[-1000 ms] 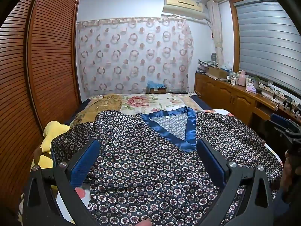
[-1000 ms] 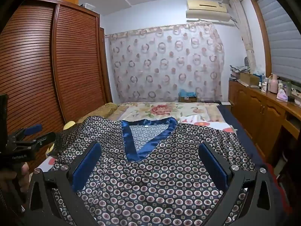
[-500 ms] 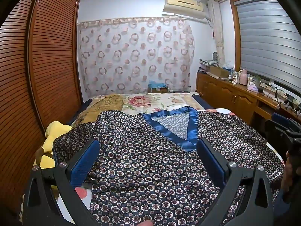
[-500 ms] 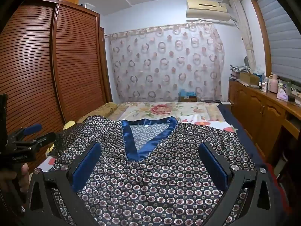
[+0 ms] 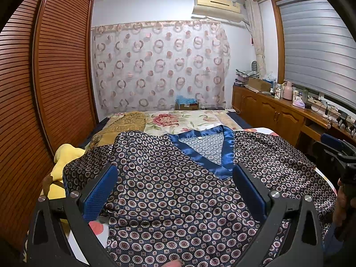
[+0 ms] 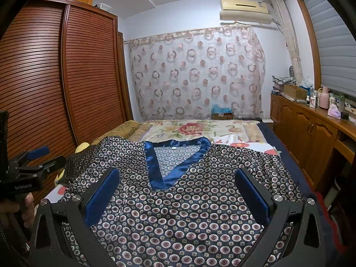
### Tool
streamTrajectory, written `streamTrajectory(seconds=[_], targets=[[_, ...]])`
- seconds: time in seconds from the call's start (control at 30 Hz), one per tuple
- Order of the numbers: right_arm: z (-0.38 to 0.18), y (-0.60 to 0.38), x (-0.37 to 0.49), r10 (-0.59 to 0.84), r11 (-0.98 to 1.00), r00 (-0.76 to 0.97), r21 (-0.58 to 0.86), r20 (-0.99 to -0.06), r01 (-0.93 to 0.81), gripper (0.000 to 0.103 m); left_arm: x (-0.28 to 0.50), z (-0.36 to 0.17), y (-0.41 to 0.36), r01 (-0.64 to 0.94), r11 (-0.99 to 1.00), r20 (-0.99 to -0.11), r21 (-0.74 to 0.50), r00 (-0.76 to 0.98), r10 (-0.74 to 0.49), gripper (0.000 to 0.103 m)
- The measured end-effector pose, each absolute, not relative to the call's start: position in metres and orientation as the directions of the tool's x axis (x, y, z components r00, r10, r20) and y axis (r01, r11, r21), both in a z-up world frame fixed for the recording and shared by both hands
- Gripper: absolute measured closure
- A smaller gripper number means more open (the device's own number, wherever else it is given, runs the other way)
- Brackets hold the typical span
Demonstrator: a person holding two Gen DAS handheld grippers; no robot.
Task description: Fold small clothes
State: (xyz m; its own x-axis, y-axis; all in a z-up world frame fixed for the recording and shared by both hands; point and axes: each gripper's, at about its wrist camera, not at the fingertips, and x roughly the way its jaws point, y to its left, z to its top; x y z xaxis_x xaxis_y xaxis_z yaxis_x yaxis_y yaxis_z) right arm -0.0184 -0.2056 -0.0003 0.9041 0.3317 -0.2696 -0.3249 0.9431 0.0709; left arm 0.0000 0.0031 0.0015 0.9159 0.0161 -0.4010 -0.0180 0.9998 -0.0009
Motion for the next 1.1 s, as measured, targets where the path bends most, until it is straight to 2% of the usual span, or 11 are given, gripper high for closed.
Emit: streamTrajectory(seconds=[1.1], targets=[[0.0002, -0.2054, -0.019, 0.332, 0.943, 0.905, 0.074, -0.266, -0.325, 0.0, -0.0017, 0.0041, -0.0009, -0.017, 1.0, -0.395, 0.006, 0.919, 0.018, 0.0]])
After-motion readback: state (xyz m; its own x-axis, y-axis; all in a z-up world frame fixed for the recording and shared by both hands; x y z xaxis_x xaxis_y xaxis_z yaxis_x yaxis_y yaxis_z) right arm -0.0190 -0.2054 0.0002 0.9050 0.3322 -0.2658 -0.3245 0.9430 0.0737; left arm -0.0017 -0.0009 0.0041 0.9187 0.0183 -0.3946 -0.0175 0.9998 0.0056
